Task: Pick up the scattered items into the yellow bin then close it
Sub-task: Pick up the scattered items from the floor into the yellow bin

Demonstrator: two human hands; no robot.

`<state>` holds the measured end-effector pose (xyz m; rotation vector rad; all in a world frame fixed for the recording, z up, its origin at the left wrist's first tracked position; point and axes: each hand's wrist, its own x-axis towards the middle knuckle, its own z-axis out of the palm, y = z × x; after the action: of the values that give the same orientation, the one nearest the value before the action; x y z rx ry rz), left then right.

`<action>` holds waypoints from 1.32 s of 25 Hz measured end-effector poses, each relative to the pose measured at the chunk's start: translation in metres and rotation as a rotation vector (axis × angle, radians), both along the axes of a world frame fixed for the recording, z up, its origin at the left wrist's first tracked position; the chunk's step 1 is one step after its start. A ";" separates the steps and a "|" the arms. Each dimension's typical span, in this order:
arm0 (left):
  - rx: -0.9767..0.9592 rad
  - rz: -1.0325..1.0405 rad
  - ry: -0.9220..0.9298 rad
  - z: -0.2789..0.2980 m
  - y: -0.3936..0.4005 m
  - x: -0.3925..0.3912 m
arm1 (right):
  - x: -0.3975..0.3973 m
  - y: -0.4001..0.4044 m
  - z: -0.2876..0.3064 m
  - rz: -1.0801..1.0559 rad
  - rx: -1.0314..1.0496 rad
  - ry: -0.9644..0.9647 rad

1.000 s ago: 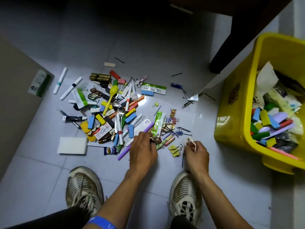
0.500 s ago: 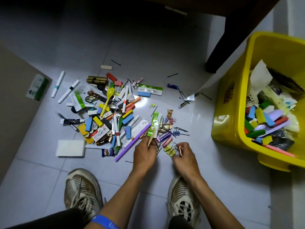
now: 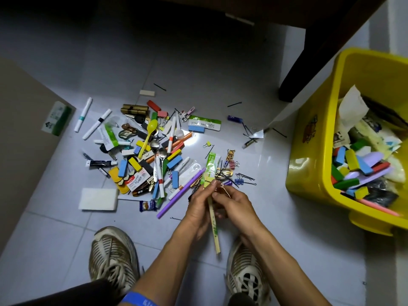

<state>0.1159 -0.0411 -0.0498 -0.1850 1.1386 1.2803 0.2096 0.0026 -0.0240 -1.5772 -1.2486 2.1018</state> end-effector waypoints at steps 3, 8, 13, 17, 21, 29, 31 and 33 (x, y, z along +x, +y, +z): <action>0.057 0.167 -0.132 0.001 -0.002 -0.009 | -0.003 -0.003 0.017 0.101 -0.096 0.149; 0.013 0.260 -0.207 0.002 -0.003 -0.020 | -0.008 -0.003 0.011 -0.031 0.222 -0.022; -0.257 0.123 0.078 -0.008 -0.015 -0.049 | 0.003 0.029 -0.029 0.486 0.698 -0.562; -0.489 -0.172 0.714 -0.015 -0.010 -0.068 | -0.002 0.030 -0.057 0.865 0.959 -0.717; -0.412 -0.744 1.385 -0.018 -0.013 -0.073 | -0.009 0.029 -0.066 0.882 1.034 -0.809; -0.417 -0.911 1.508 -0.020 -0.003 -0.071 | -0.010 0.035 -0.062 -0.204 0.330 -0.363; -0.385 -0.881 1.509 -0.020 -0.002 -0.069 | 0.003 0.031 -0.056 -0.042 0.524 -0.462; -0.367 -0.873 1.534 -0.020 -0.003 -0.068 | 0.014 0.020 -0.054 0.200 0.709 -0.514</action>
<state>0.0483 -0.0446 -0.0694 1.1108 2.3346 0.2073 0.2236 0.0224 -0.0778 -1.7080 -2.0840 1.1083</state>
